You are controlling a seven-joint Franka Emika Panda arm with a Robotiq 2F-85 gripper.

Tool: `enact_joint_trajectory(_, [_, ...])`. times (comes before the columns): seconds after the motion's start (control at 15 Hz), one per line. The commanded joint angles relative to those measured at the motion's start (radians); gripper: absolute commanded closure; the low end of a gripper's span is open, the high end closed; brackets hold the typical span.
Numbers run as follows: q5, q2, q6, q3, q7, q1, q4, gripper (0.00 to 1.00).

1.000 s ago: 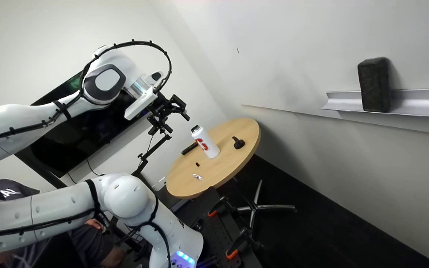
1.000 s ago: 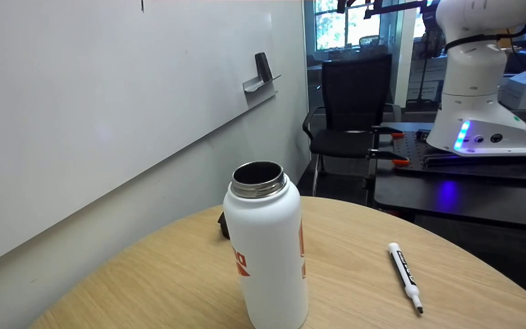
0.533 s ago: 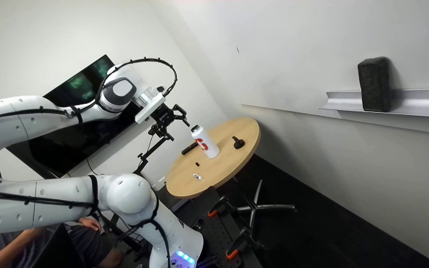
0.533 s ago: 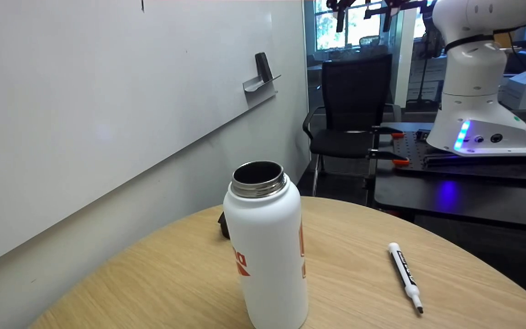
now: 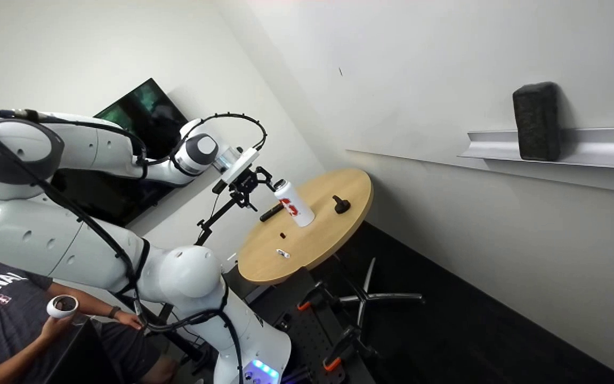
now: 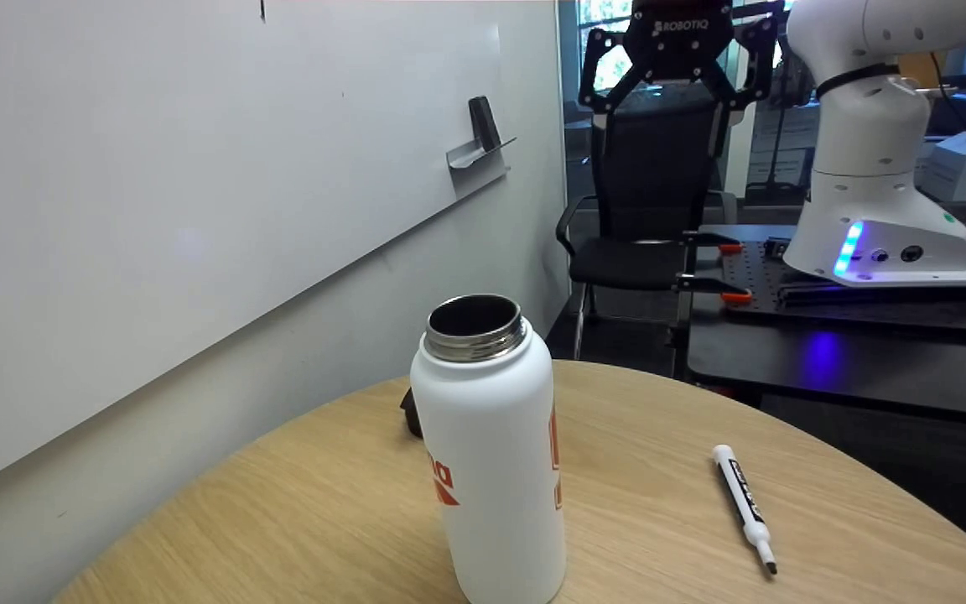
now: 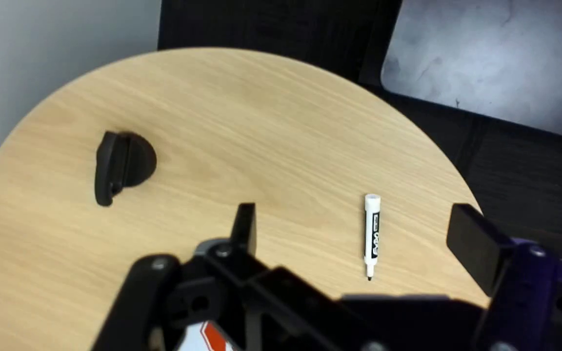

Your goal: Scribble on the whiteboard with the black marker

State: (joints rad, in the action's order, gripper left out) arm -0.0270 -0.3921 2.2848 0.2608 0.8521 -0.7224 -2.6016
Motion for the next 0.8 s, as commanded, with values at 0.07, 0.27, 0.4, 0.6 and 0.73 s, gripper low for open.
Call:
enact_joint_trajectory(0.07, [-0.127, 0.101, 0.124, -0.052, 0.268, -0.069, 0.041, 0.0])
enact_joint_trajectory(0.27, [-0.111, 0.099, 0.111, -0.017, 0.232, -0.037, 0.031, 0.0])
enact_joint_trajectory(0.4, [-0.115, 0.099, 0.111, -0.021, 0.247, -0.037, 0.036, 0.0])
enact_joint_trajectory(0.6, [-0.073, 0.138, 0.141, 0.004, 0.196, -0.021, 0.031, 0.0])
enact_joint_trajectory(0.73, [-0.059, 0.174, 0.183, 0.029, 0.149, -0.016, 0.017, 0.0])
